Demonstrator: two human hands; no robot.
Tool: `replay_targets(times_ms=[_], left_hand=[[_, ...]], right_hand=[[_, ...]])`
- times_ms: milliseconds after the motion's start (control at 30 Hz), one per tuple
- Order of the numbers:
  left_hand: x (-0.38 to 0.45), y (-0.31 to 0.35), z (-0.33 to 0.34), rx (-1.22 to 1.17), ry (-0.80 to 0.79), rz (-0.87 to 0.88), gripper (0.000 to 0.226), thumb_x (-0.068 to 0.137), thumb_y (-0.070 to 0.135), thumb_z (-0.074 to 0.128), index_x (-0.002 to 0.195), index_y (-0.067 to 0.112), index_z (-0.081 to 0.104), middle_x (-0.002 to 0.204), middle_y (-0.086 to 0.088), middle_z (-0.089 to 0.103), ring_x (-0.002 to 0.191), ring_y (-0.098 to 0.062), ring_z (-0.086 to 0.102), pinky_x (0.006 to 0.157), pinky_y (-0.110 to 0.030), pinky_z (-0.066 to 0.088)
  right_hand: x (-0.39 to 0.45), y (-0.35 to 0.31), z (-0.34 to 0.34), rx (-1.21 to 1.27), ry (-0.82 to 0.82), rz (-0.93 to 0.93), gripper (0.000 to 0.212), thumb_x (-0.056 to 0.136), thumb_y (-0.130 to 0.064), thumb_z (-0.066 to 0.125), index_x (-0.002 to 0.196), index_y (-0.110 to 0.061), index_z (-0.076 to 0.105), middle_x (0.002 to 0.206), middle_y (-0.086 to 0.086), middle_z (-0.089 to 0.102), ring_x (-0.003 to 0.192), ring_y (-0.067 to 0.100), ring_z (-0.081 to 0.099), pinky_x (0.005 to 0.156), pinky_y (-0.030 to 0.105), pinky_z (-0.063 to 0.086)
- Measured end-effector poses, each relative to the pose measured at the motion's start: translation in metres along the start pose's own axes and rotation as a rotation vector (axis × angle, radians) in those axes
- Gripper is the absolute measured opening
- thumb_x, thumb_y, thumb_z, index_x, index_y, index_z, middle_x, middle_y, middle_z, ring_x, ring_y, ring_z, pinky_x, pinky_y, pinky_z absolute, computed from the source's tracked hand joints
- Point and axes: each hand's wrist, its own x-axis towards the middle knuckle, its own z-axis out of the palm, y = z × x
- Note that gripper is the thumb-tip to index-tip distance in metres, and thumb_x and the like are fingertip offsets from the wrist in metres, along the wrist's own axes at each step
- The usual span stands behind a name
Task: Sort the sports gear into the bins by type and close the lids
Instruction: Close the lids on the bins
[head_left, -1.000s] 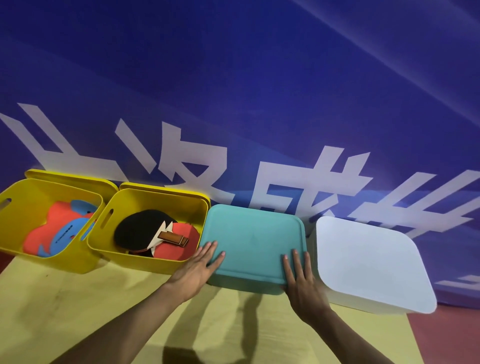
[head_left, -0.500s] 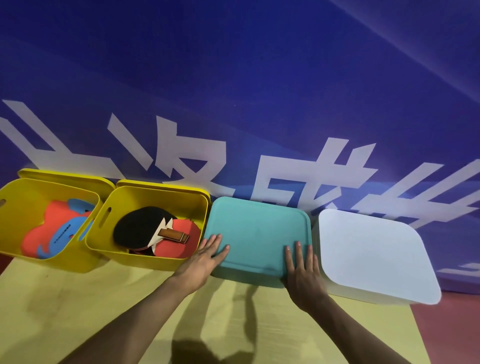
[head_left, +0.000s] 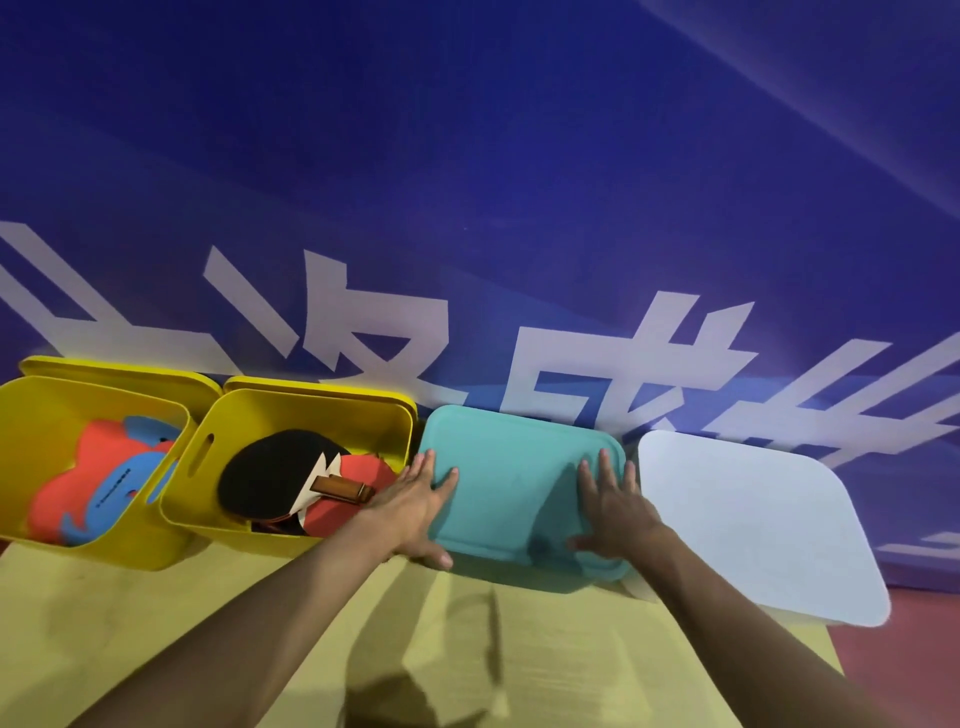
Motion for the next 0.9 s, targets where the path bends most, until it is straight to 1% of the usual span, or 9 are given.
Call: replay_targets(times_ms=[100, 200, 300, 367, 533, 633, 733, 800, 900], left_hand=[[0.010, -0.007, -0.022, 0.116, 0.019, 0.018, 0.140, 0.071, 0.062, 0.082, 0.159, 0.022, -0.019, 0.164, -0.017, -0.027, 0.153, -0.032, -0.021, 0.126, -0.044, -0.002], [0.028, -0.017, -0.035, 0.239, -0.030, -0.027, 0.155, 0.062, 0.064, 0.087, 0.156, 0.016, -0.026, 0.161, -0.023, -0.031, 0.150, -0.038, -0.026, 0.126, -0.050, -0.004], [0.049, -0.018, -0.038, 0.269, -0.128, -0.064, 0.168, 0.051, 0.066, 0.091, 0.153, 0.011, -0.031, 0.158, -0.029, -0.033, 0.148, -0.045, -0.028, 0.126, -0.052, -0.002], [0.059, -0.016, -0.040, 0.300, -0.160, -0.065, 0.170, 0.049, 0.066, 0.091, 0.153, 0.008, -0.030, 0.157, -0.033, -0.031, 0.148, -0.048, -0.024, 0.126, -0.052, -0.001], [0.067, -0.017, -0.039, 0.401, -0.132, -0.041, 0.170, 0.047, 0.073, 0.087, 0.154, 0.004, -0.025, 0.159, -0.038, -0.017, 0.151, -0.051, -0.013, 0.126, -0.052, 0.001], [0.068, -0.017, -0.038, 0.427, -0.131, -0.044, 0.173, 0.045, 0.075, 0.087, 0.154, 0.005, -0.027, 0.159, -0.039, -0.016, 0.150, -0.052, -0.012, 0.126, -0.054, 0.002], [0.057, -0.019, -0.039, 0.347, -0.096, -0.028, 0.163, 0.052, 0.073, 0.085, 0.156, 0.015, -0.027, 0.161, -0.031, -0.023, 0.151, -0.046, -0.020, 0.126, -0.053, -0.003], [0.043, -0.021, -0.038, 0.315, -0.081, -0.036, 0.153, 0.061, 0.068, 0.084, 0.158, 0.019, -0.022, 0.163, -0.026, -0.025, 0.152, -0.041, -0.022, 0.126, -0.051, -0.004], [0.018, -0.018, -0.032, 0.216, -0.065, -0.089, 0.125, 0.079, 0.057, 0.078, 0.162, 0.022, -0.008, 0.168, -0.016, -0.016, 0.155, -0.034, -0.015, 0.127, -0.049, 0.006]], right_hand=[[0.017, 0.009, -0.006, -0.043, -0.001, 0.024, 0.148, 0.067, -0.080, 0.071, 0.157, -0.008, -0.022, 0.161, 0.029, -0.027, 0.149, 0.053, -0.018, 0.124, 0.054, 0.001], [0.030, 0.011, -0.009, -0.004, -0.042, 0.034, 0.162, 0.055, -0.079, 0.079, 0.155, -0.006, -0.025, 0.160, 0.031, -0.028, 0.150, 0.050, -0.016, 0.124, 0.051, 0.005], [0.037, 0.010, -0.012, 0.004, -0.092, 0.038, 0.163, 0.056, -0.070, 0.086, 0.154, -0.005, -0.026, 0.158, 0.032, -0.029, 0.150, 0.050, -0.017, 0.124, 0.053, 0.010], [0.041, 0.009, -0.013, 0.004, -0.118, 0.033, 0.163, 0.056, -0.068, 0.087, 0.153, -0.004, -0.027, 0.157, 0.033, -0.030, 0.149, 0.051, -0.017, 0.123, 0.053, 0.010], [0.051, 0.007, -0.006, -0.025, -0.074, 0.022, 0.162, 0.053, -0.073, 0.083, 0.155, 0.003, -0.018, 0.156, 0.042, -0.019, 0.147, 0.060, -0.004, 0.124, 0.057, 0.015], [0.049, 0.008, -0.007, 0.001, -0.068, 0.007, 0.160, 0.054, -0.070, 0.085, 0.156, 0.001, -0.016, 0.157, 0.041, -0.018, 0.147, 0.060, -0.005, 0.123, 0.058, 0.012], [0.037, 0.020, -0.002, 0.109, -0.009, -0.026, 0.156, 0.057, -0.069, 0.085, 0.158, -0.010, -0.019, 0.160, 0.031, -0.027, 0.149, 0.051, -0.018, 0.124, 0.052, 0.005], [0.032, 0.028, 0.006, 0.165, 0.035, -0.053, 0.152, 0.060, -0.073, 0.081, 0.159, -0.016, -0.019, 0.160, 0.025, -0.031, 0.150, 0.046, -0.023, 0.124, 0.049, 0.004], [0.030, 0.029, 0.008, 0.127, 0.063, -0.082, 0.147, 0.065, -0.077, 0.075, 0.159, -0.013, -0.019, 0.161, 0.027, -0.030, 0.150, 0.047, -0.022, 0.124, 0.051, 0.005]])
